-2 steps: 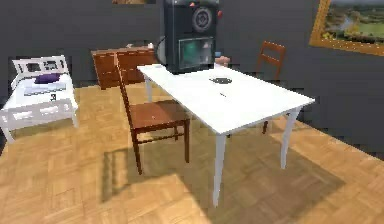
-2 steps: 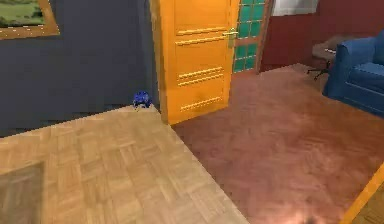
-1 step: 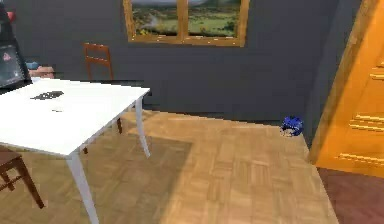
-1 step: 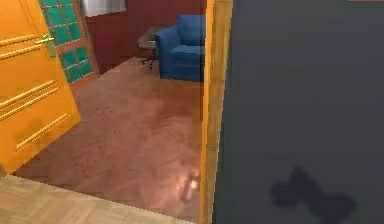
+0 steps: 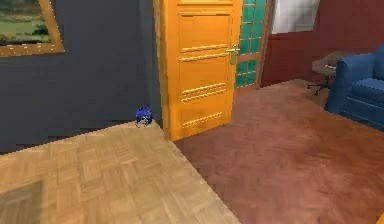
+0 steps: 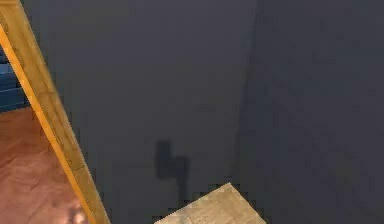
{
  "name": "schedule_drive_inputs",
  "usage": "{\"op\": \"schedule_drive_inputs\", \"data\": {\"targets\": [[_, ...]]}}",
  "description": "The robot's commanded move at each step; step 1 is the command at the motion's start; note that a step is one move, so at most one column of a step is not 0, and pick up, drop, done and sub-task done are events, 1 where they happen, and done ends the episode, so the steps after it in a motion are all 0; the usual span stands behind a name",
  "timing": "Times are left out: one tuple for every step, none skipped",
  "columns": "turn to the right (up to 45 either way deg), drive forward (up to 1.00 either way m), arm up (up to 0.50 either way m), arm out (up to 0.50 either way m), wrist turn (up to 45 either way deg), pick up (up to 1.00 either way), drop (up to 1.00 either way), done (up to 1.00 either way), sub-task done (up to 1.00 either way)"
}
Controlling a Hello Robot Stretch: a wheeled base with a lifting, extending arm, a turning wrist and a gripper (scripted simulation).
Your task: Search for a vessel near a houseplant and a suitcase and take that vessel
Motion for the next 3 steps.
{"op": "schedule_drive_inputs", "data": {"targets": [[24.0,0.00,0.00,0.00,0.0,0.00,0.00,0.00,0.00],[0.0,0.60,0.00,0.00,0.0,0.00,0.00,0.00,0.00],[21.0,0.00,0.00,0.00,0.0,0.00,0.00,0.00,0.00]]}}
